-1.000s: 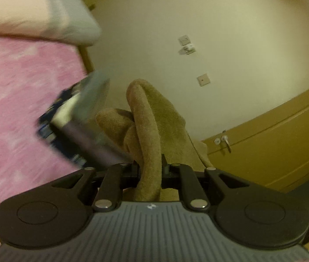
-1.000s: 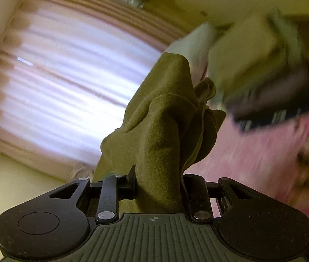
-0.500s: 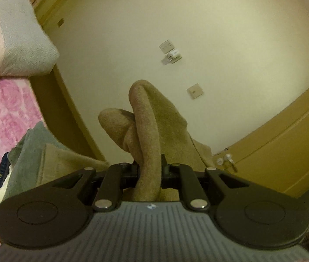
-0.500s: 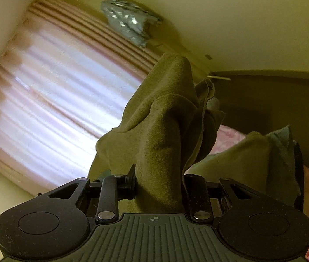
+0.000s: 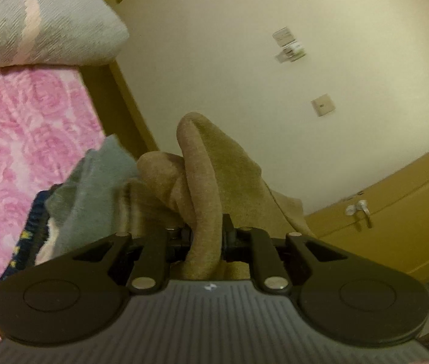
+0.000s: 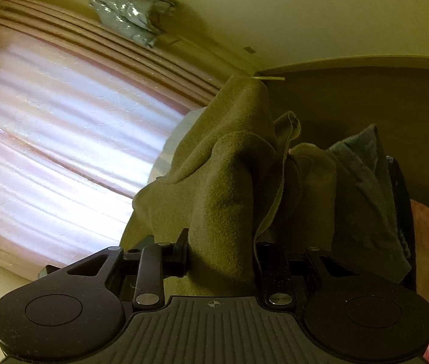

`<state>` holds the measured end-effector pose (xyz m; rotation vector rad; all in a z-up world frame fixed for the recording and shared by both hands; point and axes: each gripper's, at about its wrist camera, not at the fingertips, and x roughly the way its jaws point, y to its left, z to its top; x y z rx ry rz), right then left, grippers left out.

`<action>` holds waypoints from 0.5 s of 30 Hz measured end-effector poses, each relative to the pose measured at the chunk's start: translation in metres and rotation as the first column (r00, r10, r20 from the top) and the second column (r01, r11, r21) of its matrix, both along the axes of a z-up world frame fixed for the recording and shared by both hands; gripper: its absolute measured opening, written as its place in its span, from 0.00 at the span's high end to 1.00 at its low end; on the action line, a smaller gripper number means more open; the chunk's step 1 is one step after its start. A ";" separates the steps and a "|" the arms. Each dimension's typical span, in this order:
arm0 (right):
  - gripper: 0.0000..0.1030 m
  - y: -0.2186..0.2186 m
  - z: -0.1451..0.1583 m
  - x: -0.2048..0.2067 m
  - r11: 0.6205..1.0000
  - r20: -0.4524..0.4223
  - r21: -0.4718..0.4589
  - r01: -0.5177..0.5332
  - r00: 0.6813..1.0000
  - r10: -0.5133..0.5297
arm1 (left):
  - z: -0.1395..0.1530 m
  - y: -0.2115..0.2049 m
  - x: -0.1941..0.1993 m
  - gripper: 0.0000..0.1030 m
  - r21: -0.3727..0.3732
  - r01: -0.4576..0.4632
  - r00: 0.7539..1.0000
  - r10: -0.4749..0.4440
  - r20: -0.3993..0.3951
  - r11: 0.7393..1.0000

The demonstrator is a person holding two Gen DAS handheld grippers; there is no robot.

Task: Fold clothes
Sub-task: 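Lift the olive shirt with both grippers and carry it off the bed, then lower the olive shirt with both grippers onto the stack of folded clothes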

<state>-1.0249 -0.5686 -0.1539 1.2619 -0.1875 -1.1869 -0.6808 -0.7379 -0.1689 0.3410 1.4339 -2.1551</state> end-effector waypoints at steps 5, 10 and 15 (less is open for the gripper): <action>0.48 0.008 0.003 -0.002 0.991 -0.106 0.042 0.128 0.987 -0.123 | -0.009 -0.016 0.018 0.78 0.031 -0.132 0.990 0.130 0.057 0.991; 0.47 0.031 0.037 -0.001 0.956 -0.310 0.000 0.294 0.909 -0.279 | 0.034 -0.010 0.017 0.79 -0.139 -0.146 0.977 0.165 0.138 0.979; 0.48 0.035 0.078 0.056 0.953 -0.585 -0.144 0.266 0.754 -0.299 | 0.072 0.014 -0.033 0.84 -0.292 0.025 0.982 0.030 0.184 0.956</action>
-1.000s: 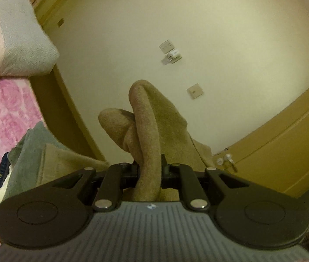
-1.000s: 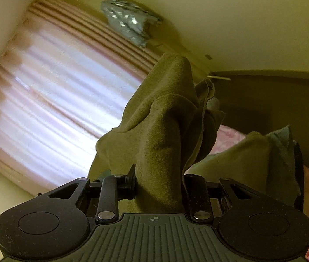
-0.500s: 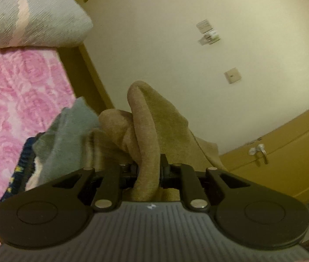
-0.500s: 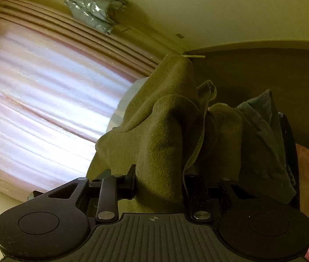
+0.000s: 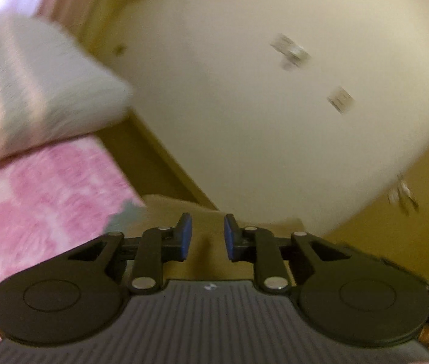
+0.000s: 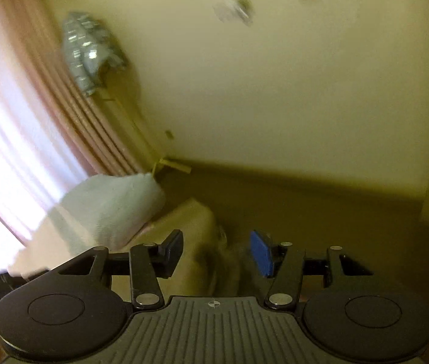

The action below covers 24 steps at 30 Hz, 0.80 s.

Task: Fold clothes
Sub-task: 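Lower the olive shirt with both grippers onto the stack of folded clothes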

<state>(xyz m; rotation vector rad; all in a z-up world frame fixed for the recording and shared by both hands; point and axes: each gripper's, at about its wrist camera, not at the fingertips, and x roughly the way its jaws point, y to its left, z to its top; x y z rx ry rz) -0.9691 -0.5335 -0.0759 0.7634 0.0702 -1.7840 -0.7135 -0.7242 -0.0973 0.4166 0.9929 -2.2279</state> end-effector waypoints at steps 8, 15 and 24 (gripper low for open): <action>0.72 -0.030 -0.056 0.049 0.989 -0.248 0.125 -0.079 0.963 0.108 | -0.042 0.007 -0.062 0.86 -0.052 0.062 0.984 -0.052 0.167 0.997; 0.72 -0.037 -0.096 0.038 0.980 -0.208 0.183 -0.075 0.971 0.114 | -0.066 0.010 -0.069 0.85 -0.094 0.088 0.968 -0.064 0.242 0.992; 0.71 -0.024 -0.043 0.002 0.995 -0.050 0.095 -0.011 0.999 0.016 | -0.019 0.040 -0.038 0.88 -0.135 0.061 0.972 -0.027 0.235 0.989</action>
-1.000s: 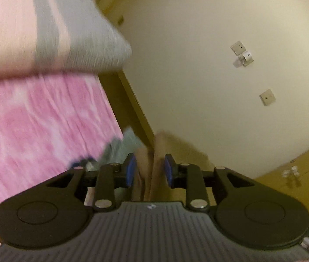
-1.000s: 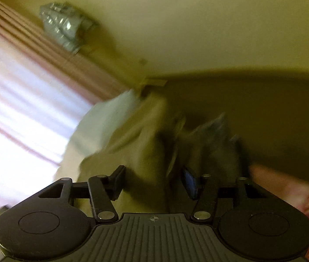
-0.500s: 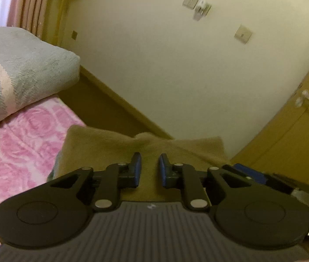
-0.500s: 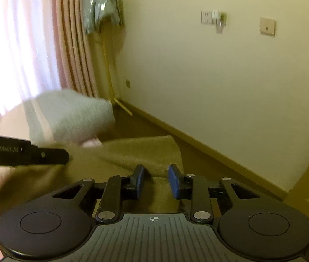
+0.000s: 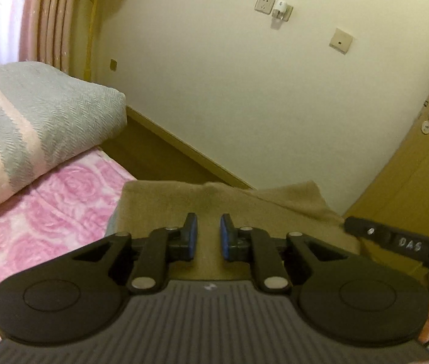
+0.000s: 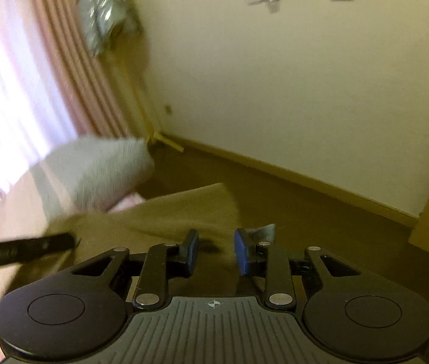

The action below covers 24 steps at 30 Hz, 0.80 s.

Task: Fold clothes
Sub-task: 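Lower the olive shirt with both grippers onto the stack of folded clothes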

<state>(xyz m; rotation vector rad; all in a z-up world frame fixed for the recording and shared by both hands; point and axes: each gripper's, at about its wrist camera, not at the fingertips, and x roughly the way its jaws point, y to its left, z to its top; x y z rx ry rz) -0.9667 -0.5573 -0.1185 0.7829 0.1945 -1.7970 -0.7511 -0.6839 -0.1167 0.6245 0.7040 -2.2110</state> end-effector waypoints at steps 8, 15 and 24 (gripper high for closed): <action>0.71 0.053 0.028 0.046 0.983 -0.080 -0.019 -0.181 0.981 0.179 | 0.011 0.056 0.021 0.88 0.010 0.008 1.000 -0.008 0.007 1.000; 0.72 0.045 -0.021 0.067 0.975 -0.100 0.103 -0.198 0.973 0.208 | -0.025 0.069 0.017 0.85 0.037 0.007 0.996 -0.011 0.094 0.999; 0.71 0.050 -0.007 0.066 0.982 -0.077 0.083 -0.169 0.982 0.175 | -0.004 0.088 0.018 0.87 -0.023 -0.018 0.993 0.021 0.112 1.000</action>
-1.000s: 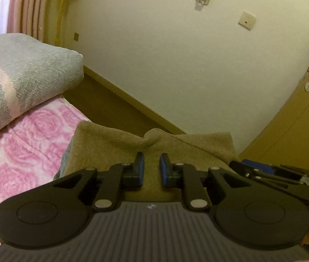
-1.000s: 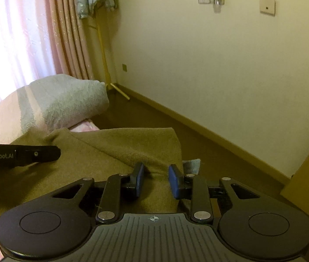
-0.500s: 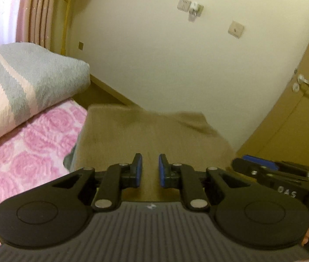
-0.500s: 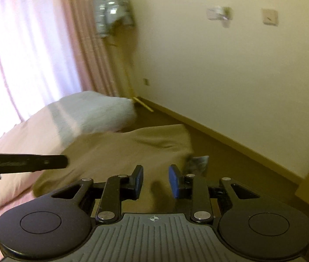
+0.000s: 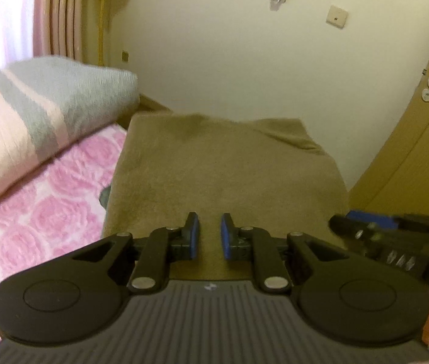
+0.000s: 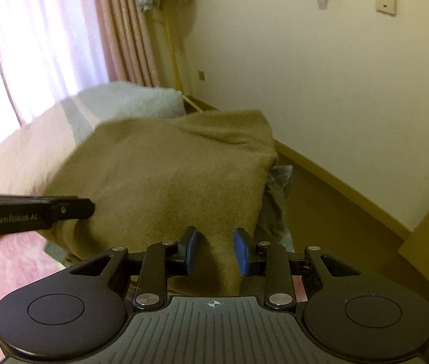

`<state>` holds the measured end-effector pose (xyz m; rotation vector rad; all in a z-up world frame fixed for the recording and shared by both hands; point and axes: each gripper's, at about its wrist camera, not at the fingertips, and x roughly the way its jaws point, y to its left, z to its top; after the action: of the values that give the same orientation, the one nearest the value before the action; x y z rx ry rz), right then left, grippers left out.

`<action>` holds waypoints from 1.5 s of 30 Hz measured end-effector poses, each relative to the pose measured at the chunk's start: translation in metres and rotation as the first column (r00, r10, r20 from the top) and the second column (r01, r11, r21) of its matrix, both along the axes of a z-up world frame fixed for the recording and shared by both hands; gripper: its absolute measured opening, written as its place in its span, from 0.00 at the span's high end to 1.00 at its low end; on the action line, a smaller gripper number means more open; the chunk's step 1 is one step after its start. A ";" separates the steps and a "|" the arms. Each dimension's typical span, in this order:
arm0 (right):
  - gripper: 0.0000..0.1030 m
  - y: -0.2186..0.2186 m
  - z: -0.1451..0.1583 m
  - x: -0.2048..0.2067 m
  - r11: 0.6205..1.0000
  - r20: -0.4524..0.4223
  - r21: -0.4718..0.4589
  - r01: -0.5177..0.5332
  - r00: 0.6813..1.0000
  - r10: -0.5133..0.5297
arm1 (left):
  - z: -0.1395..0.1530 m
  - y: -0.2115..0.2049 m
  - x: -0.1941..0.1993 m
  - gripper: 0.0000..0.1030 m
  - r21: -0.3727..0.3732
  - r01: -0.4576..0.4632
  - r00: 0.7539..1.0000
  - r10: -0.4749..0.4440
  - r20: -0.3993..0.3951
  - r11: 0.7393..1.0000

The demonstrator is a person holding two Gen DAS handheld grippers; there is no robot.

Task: Fold clothes
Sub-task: 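Lower the olive shirt with both grippers onto the stack of folded clothes, then open both grippers and pull them back from the stack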

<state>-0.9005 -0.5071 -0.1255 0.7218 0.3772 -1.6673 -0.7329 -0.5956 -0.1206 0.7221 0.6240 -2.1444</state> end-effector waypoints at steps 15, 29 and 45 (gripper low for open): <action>0.71 0.016 -0.003 0.004 0.997 0.036 0.075 0.028 0.999 -0.031 | 0.001 0.010 0.008 0.86 0.067 -0.026 0.998 0.022 0.059 0.997; 0.17 0.095 0.051 0.058 0.992 0.117 0.060 0.109 0.986 -0.115 | 0.087 0.083 0.059 0.65 -0.003 -0.037 0.991 0.037 0.129 0.999; 0.17 0.151 0.101 0.120 0.987 0.060 0.090 0.133 0.988 -0.139 | 0.135 0.148 0.122 0.46 -0.050 -0.036 0.992 0.041 0.117 0.998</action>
<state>-0.7800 -0.3558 -0.0249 0.8817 0.3610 -1.7590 -0.6110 -0.4475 0.0141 0.7974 0.5181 -2.0579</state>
